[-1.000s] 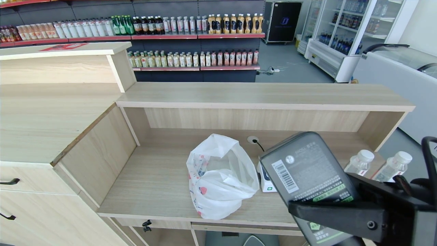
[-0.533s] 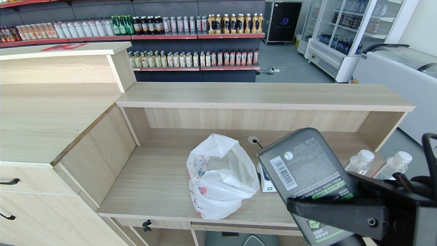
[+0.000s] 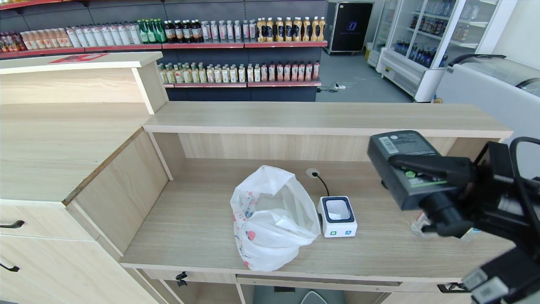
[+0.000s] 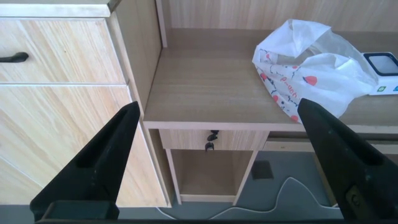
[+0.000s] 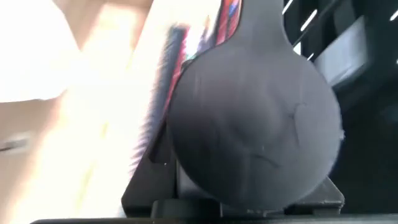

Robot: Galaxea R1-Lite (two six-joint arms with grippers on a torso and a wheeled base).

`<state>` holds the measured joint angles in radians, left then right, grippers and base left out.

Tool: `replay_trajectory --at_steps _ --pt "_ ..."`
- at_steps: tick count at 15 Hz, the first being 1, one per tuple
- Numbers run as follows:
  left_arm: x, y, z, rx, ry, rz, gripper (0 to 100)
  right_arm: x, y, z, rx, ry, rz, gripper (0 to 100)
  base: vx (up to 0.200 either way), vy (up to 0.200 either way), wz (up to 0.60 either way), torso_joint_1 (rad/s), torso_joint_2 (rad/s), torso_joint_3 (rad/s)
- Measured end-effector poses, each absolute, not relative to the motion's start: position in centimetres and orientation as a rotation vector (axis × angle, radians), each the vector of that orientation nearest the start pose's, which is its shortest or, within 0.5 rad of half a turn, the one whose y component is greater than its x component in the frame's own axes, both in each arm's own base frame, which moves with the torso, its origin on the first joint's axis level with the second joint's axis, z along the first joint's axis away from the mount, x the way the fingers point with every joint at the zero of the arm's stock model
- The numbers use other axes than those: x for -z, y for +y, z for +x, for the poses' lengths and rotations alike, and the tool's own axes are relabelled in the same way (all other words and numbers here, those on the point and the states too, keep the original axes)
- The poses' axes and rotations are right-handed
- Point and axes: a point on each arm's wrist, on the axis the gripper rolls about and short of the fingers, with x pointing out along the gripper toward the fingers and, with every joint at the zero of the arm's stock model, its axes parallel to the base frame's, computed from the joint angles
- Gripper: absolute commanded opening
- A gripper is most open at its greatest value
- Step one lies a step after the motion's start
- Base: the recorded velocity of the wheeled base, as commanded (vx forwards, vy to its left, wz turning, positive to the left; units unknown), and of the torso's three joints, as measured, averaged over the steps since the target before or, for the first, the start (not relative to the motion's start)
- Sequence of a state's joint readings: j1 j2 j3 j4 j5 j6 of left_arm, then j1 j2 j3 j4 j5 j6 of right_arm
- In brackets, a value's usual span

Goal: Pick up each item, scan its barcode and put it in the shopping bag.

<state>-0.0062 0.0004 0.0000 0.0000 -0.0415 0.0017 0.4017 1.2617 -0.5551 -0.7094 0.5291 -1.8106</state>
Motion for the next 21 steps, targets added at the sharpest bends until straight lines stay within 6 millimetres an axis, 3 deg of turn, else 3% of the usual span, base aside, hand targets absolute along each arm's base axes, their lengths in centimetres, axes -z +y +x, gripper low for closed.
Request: replay_trajectory --at_steps 3,5,8,11,15,18,21 --pt "-7.5 -0.1 -2.3 0.047 0.000 0.002 100 -21.8 1.5 19.0 -0.458 -0.191 -1.205 0 0.000 0.000 0.00 0.000 0.00 0.000" --pt "-7.5 -0.1 -2.3 0.047 0.000 0.002 100 -20.7 -2.4 18.7 -0.292 0.120 -0.839 0 0.000 0.000 0.00 0.000 0.00 0.000" --pt "-7.5 -0.1 -2.3 0.047 0.000 0.001 100 -20.0 -6.1 17.2 -0.040 0.306 -0.358 0 0.000 0.000 0.00 0.000 0.00 0.000" --pt "-7.5 -0.1 -2.3 0.047 0.000 0.002 100 -18.8 -6.5 15.8 0.036 0.380 -0.161 0 0.000 0.000 0.40 0.003 0.00 0.002" --pt "-7.5 -0.1 -2.3 0.047 0.000 0.002 100 -19.9 -4.5 16.6 -0.032 0.359 0.089 0 0.000 0.000 0.30 0.000 0.00 0.001" --pt "-7.5 -0.1 -2.3 0.048 0.002 0.002 100 -20.5 -3.6 18.7 -0.160 0.356 0.365 0 0.000 0.000 0.00 0.000 0.00 0.000" --pt "-7.5 -0.1 -2.3 0.048 0.000 0.002 100 -19.5 -4.1 21.7 -0.262 0.350 0.454 0 0.000 0.000 0.00 0.000 0.00 0.000"
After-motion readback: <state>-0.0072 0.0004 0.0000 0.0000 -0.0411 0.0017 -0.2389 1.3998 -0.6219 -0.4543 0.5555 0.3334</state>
